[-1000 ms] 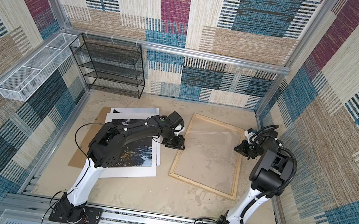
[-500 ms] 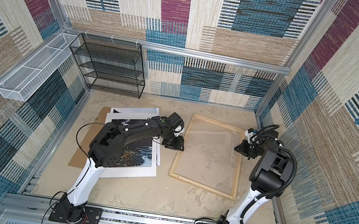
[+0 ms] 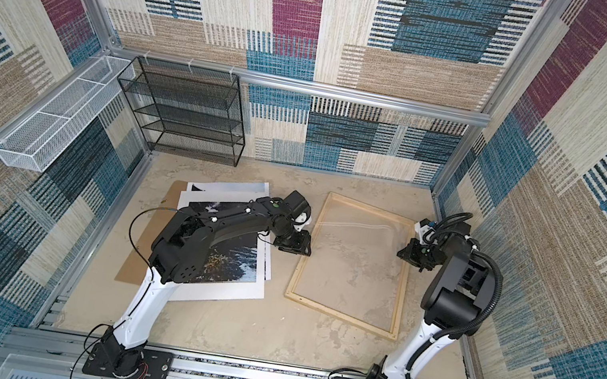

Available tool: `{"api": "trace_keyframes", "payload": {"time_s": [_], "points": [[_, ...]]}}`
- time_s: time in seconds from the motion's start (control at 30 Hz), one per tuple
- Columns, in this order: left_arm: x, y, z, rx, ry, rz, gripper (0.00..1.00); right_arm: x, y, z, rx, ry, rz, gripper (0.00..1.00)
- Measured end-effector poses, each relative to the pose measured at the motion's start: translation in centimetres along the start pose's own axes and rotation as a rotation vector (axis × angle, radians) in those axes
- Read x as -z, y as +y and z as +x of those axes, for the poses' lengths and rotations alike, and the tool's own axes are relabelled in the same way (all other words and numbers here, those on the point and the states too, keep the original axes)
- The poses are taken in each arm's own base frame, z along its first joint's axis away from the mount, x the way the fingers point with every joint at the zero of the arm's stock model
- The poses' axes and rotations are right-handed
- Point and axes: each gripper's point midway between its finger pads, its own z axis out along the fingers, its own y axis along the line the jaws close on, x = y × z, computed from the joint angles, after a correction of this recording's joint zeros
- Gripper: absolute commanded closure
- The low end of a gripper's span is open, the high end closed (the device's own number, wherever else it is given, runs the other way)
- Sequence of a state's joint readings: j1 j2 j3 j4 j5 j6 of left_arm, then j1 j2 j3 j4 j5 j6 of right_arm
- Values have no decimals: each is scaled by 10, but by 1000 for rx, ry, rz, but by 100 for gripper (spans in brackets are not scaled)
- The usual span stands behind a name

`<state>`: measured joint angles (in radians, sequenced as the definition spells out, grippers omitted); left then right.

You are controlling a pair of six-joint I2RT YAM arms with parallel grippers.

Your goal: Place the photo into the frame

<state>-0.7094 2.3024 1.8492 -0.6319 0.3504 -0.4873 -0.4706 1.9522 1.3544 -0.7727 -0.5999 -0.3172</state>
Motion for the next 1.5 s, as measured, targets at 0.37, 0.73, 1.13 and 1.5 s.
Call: {"api": "trace_keyframes", "payload": {"time_s": [0.37,0.73,1.13,1.5], "points": [[-2,1,-1,9,-3,-2,47,3,0,0,2,-4,11,100],[-2,1,-1,17,-6,-3,48,3,-5,1,4,0,38,100],[-3,2,-2,30,-9,-4,53,-3,-7,2,-6,11,28,100],[-7,3,-4,35,-20,-6,78,3,0,-8,-4,0,-2,100]]}}
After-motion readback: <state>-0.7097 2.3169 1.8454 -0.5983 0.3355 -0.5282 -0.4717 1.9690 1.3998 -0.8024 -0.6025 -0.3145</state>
